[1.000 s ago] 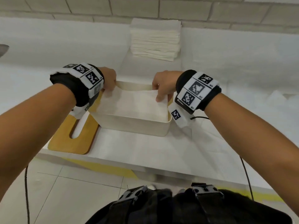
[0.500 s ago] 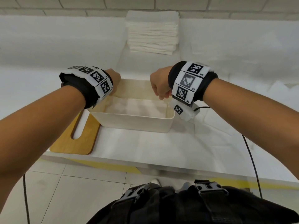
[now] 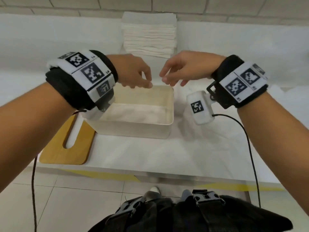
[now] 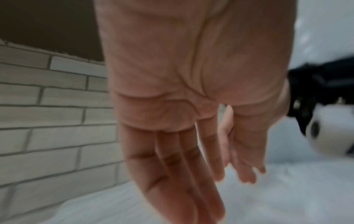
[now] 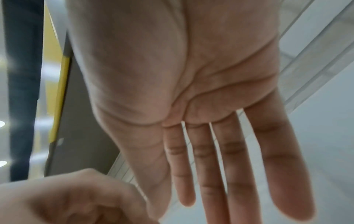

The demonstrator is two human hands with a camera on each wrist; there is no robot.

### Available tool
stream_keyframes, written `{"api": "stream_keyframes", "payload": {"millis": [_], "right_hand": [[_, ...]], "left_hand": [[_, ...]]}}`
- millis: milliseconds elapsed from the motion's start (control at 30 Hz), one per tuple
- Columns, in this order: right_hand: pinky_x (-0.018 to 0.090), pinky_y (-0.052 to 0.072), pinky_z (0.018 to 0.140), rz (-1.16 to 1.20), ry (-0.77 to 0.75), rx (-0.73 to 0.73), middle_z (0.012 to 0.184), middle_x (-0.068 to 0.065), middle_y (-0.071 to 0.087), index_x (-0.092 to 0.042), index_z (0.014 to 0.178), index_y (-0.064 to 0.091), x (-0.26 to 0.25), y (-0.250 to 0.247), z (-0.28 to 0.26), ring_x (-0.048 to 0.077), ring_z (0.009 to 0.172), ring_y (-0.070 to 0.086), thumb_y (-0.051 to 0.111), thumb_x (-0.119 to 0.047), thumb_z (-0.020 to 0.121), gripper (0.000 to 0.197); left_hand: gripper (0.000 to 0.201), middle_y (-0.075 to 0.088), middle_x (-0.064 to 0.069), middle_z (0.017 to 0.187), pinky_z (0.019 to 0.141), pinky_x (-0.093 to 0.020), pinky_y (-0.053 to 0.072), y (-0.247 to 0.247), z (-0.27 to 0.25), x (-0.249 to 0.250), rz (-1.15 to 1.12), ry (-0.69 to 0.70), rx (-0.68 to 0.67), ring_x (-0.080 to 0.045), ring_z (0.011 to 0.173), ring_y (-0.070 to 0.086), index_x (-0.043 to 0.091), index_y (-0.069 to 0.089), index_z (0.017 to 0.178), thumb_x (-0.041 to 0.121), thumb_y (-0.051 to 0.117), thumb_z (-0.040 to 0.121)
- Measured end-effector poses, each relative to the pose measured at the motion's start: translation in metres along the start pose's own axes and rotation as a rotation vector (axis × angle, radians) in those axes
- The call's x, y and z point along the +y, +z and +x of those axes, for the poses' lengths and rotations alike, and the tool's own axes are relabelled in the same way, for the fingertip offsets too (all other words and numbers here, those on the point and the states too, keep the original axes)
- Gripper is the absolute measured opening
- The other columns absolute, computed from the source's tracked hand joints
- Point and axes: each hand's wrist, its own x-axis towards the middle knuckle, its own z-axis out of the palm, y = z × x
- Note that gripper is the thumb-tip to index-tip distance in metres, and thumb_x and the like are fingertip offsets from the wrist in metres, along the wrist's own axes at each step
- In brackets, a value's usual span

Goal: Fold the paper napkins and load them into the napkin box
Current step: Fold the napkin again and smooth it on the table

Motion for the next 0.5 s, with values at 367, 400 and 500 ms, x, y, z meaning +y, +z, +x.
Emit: {"api": "stream_keyframes", "payload": {"millis": [367, 400, 500], "right_hand": [[0.039, 0.049, 0.094, 0.036, 0.52, 0.185, 0.12, 0.007, 0.057, -0.017, 0.119, 0.057, 0.17, -0.059, -0.06, 0.023, 0.112, 0.056, 0.061, -0.03, 0.089, 0.032], [0.038, 0.046, 0.097, -0.004, 0.551, 0.173, 0.126, 0.007, 0.053, -0.016, 0.121, 0.056, 0.186, -0.06, -0.065, 0.023, 0.117, 0.052, 0.061, -0.031, 0.089, 0.035], [0.036, 0.042, 0.101, -0.054, 0.6, 0.181, 0.137, 0.007, 0.045, -0.016, 0.124, 0.055, 0.228, -0.065, -0.082, 0.025, 0.124, 0.046, 0.06, -0.033, 0.09, 0.039]], "left_hand": [[0.024, 0.066, 0.001, 0.091, 0.066, -0.024, 0.057, -0.015, 0.072, 0.153, -0.564, 0.306, 0.044, -0.011, 0.077, 0.066, 0.015, 0.06, 0.112, 0.03, 0.055, 0.093], [0.023, 0.066, -0.001, 0.09, 0.066, -0.025, 0.057, -0.014, 0.08, 0.163, -0.606, 0.297, 0.043, -0.012, 0.076, 0.065, 0.014, 0.059, 0.111, 0.028, 0.055, 0.094], [0.019, 0.064, -0.003, 0.086, 0.067, -0.028, 0.056, -0.007, 0.103, 0.187, -0.73, 0.228, 0.057, -0.014, 0.071, 0.062, 0.01, 0.058, 0.108, 0.023, 0.054, 0.094]]}}
